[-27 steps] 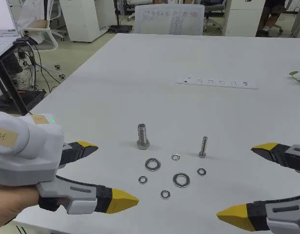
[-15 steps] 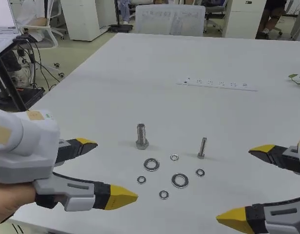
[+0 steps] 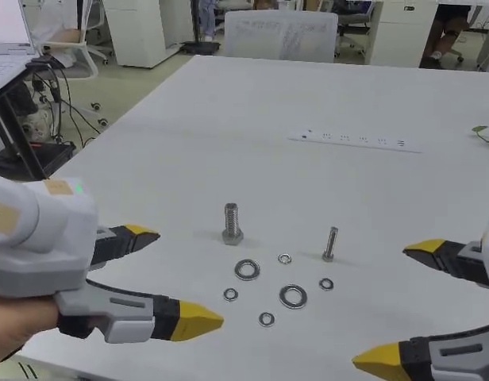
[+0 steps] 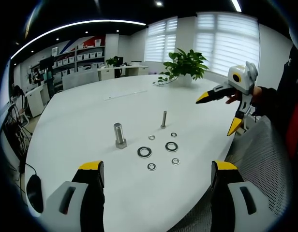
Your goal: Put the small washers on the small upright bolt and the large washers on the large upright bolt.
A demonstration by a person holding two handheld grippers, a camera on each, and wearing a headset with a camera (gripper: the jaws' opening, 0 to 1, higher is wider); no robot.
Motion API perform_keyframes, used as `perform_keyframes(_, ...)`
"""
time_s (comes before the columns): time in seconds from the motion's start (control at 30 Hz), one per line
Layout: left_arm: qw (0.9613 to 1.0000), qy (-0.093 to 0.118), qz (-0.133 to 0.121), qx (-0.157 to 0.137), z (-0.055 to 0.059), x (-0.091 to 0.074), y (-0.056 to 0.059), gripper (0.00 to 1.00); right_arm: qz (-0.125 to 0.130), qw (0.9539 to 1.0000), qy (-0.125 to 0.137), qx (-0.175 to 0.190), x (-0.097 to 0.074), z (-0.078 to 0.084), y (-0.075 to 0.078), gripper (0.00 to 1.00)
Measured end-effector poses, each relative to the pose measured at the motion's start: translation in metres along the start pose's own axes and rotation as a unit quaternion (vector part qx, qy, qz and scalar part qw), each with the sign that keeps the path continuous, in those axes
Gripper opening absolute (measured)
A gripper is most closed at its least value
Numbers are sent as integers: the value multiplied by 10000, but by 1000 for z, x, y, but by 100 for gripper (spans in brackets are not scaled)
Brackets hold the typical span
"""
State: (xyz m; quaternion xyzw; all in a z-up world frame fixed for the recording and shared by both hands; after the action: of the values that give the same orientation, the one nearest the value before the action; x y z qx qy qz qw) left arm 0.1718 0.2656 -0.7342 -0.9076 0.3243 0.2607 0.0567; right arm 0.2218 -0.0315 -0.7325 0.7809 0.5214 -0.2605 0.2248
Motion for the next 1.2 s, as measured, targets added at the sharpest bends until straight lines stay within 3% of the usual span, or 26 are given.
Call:
perform_keyframes(0.5,9998,-39,174,78,-2,4,4,91,25,9999,-99,87,-2,4,-5,87)
perform_keyframes(1.2,9998,-5,179,94,0,-1,4,91,53,9997,-202,94,-5,8,-12,85)
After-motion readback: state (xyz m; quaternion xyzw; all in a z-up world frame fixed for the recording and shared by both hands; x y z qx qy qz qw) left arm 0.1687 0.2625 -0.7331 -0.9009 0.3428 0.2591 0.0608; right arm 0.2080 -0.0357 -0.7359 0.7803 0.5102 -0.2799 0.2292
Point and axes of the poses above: the centre of the closed fingertips' face, and the gripper's own axes: x roughly forward along the fingers, y roughly to its right, z roughly out of its underside, the point moved 9 cm from there along -x, roughly backward along the fingers, and after that the axes turned 2 degrees about x, right-handed, at the moved point
